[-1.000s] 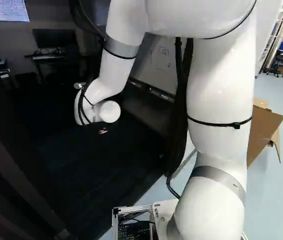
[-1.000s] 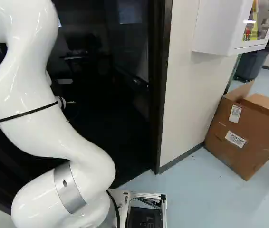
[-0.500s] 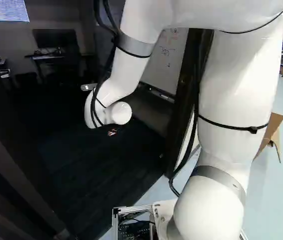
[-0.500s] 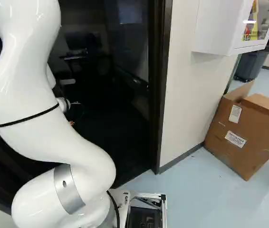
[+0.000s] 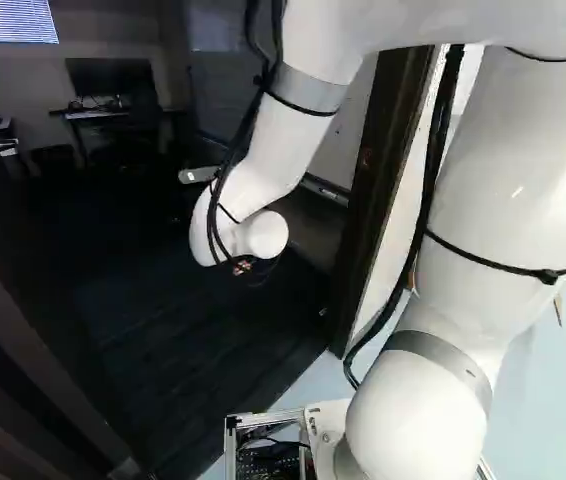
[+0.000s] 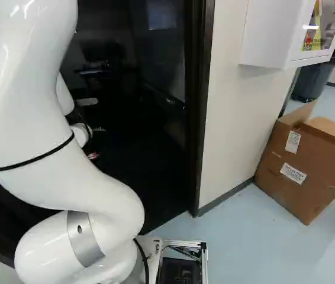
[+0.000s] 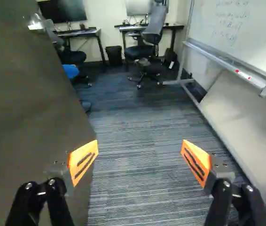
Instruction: Open the door and move inside
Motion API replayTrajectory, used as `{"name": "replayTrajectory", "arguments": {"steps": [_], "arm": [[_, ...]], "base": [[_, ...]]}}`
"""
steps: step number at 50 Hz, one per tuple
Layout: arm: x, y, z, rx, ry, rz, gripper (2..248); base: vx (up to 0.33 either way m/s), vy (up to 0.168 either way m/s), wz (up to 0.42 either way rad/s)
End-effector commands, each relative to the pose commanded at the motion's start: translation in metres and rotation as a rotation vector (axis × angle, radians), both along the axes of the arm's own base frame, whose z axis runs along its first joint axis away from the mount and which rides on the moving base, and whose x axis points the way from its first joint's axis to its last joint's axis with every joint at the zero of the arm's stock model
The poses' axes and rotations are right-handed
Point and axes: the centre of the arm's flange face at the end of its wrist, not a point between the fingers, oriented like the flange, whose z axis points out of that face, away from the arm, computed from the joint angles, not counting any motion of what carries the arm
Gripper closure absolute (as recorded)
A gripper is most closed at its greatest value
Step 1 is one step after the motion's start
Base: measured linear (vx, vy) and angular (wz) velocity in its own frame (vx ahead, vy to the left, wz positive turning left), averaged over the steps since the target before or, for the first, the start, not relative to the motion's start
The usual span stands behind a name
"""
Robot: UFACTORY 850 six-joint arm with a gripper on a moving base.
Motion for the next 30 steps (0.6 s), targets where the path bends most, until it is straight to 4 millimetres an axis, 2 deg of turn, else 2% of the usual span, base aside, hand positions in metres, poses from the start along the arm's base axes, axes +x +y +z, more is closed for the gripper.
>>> {"name": "replayTrajectory", "arguments": {"steps": [17, 30], "arm": [[-0.022, -0.029, 0.001, 0.003, -0.02, -0.014, 3], [-0.032, -0.05, 0.001, 0.004, -0.021, -0.044, 3]], "base": [[0.0, 0.0, 0.0], [0.0, 0.0, 0.0]]}}
